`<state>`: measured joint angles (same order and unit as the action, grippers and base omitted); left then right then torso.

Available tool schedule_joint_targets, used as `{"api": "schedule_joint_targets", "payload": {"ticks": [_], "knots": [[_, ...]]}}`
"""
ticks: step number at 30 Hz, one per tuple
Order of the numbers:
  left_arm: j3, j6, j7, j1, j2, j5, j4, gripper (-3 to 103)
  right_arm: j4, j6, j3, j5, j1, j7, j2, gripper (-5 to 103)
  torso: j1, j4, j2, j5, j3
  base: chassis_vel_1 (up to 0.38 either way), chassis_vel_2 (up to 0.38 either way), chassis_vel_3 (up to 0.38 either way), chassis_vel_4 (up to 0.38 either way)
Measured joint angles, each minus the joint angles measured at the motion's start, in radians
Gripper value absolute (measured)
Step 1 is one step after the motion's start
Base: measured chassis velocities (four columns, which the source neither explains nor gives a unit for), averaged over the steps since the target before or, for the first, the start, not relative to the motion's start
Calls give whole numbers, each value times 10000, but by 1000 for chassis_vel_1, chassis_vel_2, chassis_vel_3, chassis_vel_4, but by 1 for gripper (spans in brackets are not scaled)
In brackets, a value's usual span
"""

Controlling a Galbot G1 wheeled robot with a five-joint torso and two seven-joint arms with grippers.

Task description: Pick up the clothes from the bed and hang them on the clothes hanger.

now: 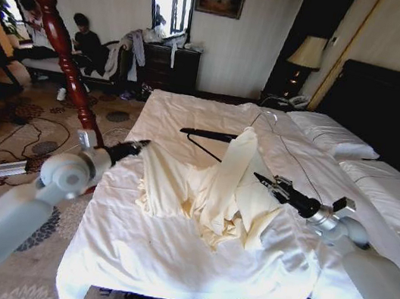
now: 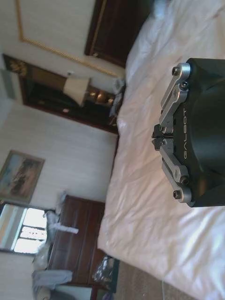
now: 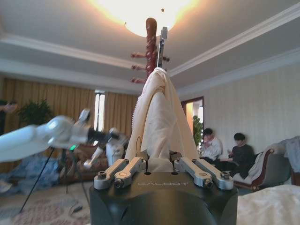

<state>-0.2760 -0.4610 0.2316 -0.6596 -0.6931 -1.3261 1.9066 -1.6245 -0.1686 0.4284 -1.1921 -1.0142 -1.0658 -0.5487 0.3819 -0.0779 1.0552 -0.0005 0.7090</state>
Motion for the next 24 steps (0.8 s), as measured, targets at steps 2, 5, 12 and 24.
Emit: {"api": "schedule_joint_targets", "payload": {"ticks": [2, 5, 12, 24], "knots": [[105, 0, -1, 382, 6, -127, -215, 0, 32, 2, -37, 190, -27, -42, -2, 19, 0, -3, 0, 2, -1, 0, 0, 0, 0], [452, -60, -145, 1545, 53, -518, -634, 0, 172, 5, -265, 918, -142, -92, -45, 19, 0, -1, -1, 2, 0, 0, 0, 0, 0], [806, -288, -454, 2975, 122, -1241, -599, 0, 343, -110, -853, 1749, -340, -45, -569, 19, 0, -1, -1, 8, -1, 0, 0, 0, 0], [806, -439, -642, 3170, 348, -1742, 502, 0, 535, -171, -1603, 1804, 50, 124, -1036, 19, 0, 0, 0, 4, -1, 0, 0, 0, 0]]}}
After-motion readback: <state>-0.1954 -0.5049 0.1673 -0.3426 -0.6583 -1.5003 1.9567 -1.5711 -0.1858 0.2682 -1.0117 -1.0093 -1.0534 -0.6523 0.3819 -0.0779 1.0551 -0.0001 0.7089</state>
